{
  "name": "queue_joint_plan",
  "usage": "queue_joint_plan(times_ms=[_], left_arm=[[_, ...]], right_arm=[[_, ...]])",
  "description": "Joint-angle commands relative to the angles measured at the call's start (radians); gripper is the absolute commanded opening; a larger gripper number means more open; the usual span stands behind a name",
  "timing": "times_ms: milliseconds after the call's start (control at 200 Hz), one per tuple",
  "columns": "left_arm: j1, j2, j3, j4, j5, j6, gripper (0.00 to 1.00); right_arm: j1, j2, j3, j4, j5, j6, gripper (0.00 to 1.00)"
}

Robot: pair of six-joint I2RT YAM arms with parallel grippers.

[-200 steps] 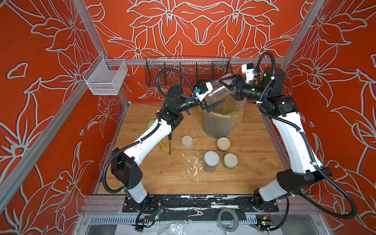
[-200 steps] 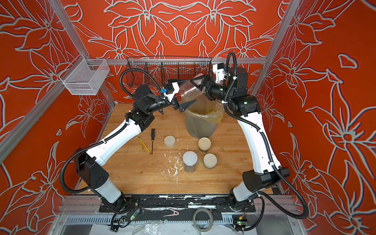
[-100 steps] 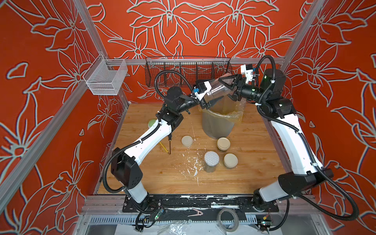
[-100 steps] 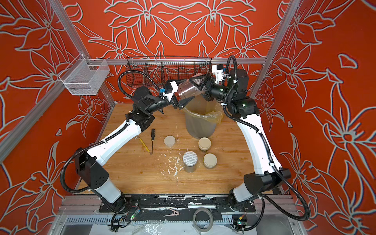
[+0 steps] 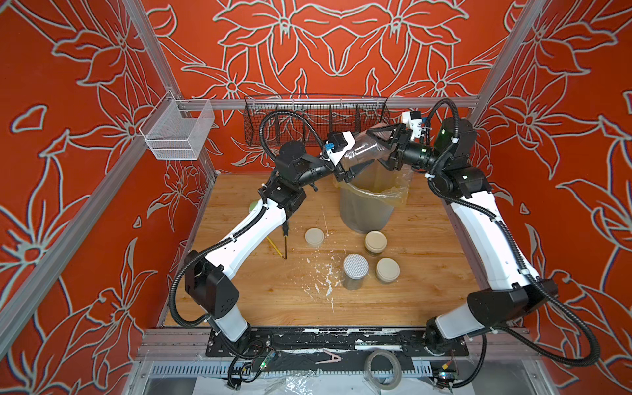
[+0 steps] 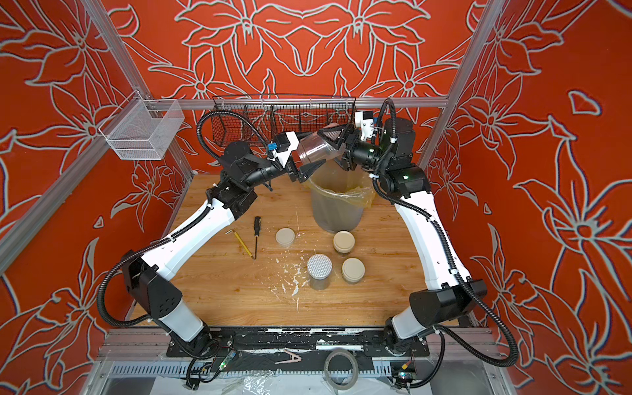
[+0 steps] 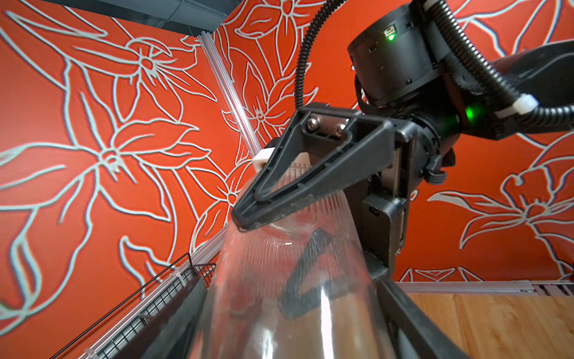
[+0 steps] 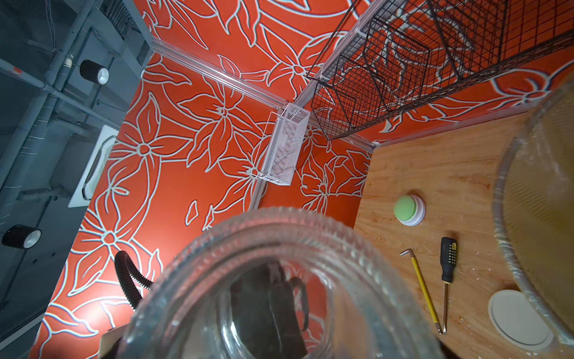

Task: Empty moldy tea leaves from jars
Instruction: Place the jar at the center of the board.

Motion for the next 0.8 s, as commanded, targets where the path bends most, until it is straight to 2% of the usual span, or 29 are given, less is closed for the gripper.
queue_joint_plan(times_ms=[0, 75, 150, 300, 360, 405, 435, 445, 480, 495, 646, 796], left_arm=[[-0.01, -0.055, 0.012, -0.014, 0.007, -0.065, 0.39], [-0.01, -0.064, 0.022, -0.056, 0.006, -0.056, 0.28], [-0.01, -0.075, 0.027, -0.091, 0.0, -0.052, 0.26], [-0.01, -0.105, 0.002, -0.116, -0.017, -0.049, 0.24], [-0.01, -0.114, -0.005, -0.128, -0.017, -0.044, 0.21], [-0.01, -0.12, -0.004, -0.14, -0.018, -0.041, 0.19], [-0.01, -0.122, 0.001, -0.152, -0.02, -0.04, 0.16], [-0.01, -0.122, 0.003, -0.156, -0.021, -0.039, 0.15], [-0.009, -0.125, 0.011, -0.174, -0.029, -0.037, 0.13], [-0.01, -0.127, 0.015, -0.182, -0.032, -0.034, 0.12], [-0.01, -0.135, 0.07, -0.284, -0.105, -0.043, 0.08], [-0.01, -0.152, 0.124, -0.391, -0.226, -0.114, 0.01]], right_arm=[[0.034, 0.008, 0.007, 0.151, -0.061, -0.015, 0.15], [0.035, 0.006, -0.007, 0.18, -0.072, -0.007, 0.24], [0.037, 0.0, -0.035, 0.224, -0.068, 0.011, 0.36], [0.047, -0.006, -0.078, 0.296, -0.067, 0.048, 0.38], [0.05, -0.004, -0.079, 0.291, -0.068, 0.045, 0.43], [0.052, -0.003, -0.079, 0.29, -0.071, 0.039, 0.53], [0.052, -0.004, -0.078, 0.284, -0.069, 0.031, 0.64], [0.052, -0.004, -0.078, 0.28, -0.066, 0.028, 0.68], [0.052, -0.007, -0.076, 0.259, -0.052, 0.009, 0.93], [0.052, -0.01, -0.075, 0.249, -0.045, -0.003, 0.97], [0.051, -0.045, -0.082, 0.161, 0.051, -0.106, 0.97], [0.042, -0.088, -0.104, 0.088, 0.171, -0.162, 0.97]])
